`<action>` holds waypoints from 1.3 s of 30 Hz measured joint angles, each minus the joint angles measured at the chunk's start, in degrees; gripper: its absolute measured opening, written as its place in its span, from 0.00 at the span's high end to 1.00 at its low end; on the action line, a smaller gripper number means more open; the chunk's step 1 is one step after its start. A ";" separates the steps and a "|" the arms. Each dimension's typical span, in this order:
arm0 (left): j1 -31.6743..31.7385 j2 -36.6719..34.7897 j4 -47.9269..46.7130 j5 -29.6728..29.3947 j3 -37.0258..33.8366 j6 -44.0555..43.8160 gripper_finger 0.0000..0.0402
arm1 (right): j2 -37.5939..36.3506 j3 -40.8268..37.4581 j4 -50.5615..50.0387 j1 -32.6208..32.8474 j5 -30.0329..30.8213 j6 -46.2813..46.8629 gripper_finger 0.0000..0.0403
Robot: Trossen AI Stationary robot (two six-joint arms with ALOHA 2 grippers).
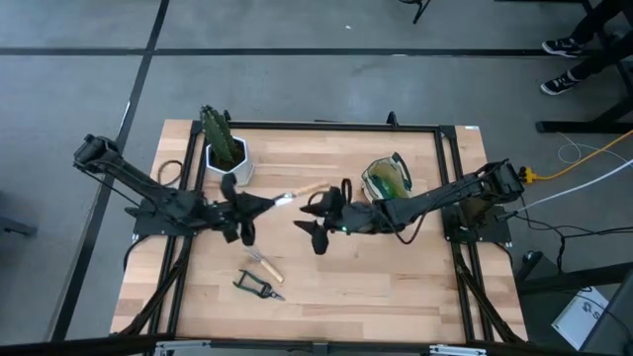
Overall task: Pick & Place Garden tools in Gardening bag
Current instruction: Put the trowel into the gardening bag
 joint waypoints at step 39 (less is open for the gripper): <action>-0.75 -5.89 8.21 6.17 0.00 6.20 0.99 | -0.24 0.07 41.02 -9.33 -19.18 0.79 0.84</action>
